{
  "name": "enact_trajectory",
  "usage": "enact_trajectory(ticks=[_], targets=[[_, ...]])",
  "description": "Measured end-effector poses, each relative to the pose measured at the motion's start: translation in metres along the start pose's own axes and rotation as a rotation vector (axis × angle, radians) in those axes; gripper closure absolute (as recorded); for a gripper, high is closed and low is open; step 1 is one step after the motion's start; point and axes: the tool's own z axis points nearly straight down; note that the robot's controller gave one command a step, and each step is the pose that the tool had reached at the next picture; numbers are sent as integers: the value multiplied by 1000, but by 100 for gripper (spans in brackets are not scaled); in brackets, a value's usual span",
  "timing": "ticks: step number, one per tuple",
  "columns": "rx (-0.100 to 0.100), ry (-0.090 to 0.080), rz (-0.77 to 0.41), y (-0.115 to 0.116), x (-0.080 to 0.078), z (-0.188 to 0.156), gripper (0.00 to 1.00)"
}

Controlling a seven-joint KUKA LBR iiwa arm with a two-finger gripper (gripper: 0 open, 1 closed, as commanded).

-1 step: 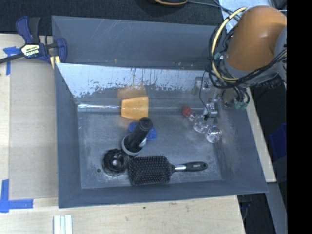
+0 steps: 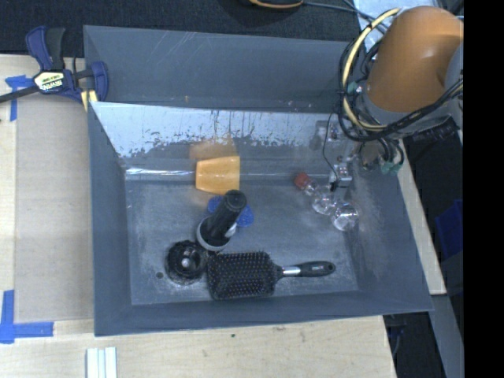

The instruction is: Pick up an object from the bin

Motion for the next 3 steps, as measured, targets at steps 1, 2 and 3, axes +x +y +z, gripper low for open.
enact_trajectory(ticks=[1,2,3], targets=[[0,2,176,-55,14,113,0],[2,-9,192,-74,-1,57,0],[0,1,340,-61,8,116,0]])
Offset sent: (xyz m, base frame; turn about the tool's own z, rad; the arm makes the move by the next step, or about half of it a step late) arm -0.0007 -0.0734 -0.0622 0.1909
